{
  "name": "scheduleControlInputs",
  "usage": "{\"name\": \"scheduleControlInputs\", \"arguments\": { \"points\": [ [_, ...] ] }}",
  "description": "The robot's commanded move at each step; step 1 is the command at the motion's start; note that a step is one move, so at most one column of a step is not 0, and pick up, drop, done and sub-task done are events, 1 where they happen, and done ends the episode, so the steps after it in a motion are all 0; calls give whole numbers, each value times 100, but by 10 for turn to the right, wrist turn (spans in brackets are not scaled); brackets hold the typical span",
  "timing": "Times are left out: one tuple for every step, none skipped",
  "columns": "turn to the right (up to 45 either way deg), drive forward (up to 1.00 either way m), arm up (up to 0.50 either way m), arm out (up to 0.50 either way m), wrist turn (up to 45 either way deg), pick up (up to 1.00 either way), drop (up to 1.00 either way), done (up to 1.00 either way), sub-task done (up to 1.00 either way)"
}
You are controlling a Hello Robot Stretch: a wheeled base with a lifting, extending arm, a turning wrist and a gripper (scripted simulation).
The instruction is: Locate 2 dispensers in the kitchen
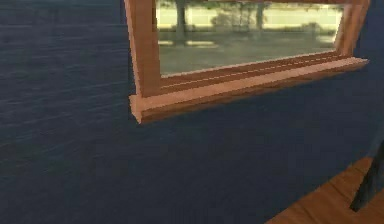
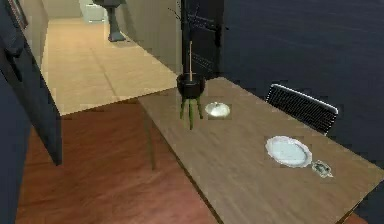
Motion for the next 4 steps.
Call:
{"name": "scheduleControlInputs", "arguments": {
  "points": [
    [450, 0, 0, 0, 0, 0, 0, 0, 0],
    [180, 0, 0, 0, 0, 0, 0, 0, 0],
    [0, 100, 0, 0, 0, 0, 0, 0, 0],
    [60, 0, 0, 0, 0, 0, 0, 0, 0]
  ]
}}
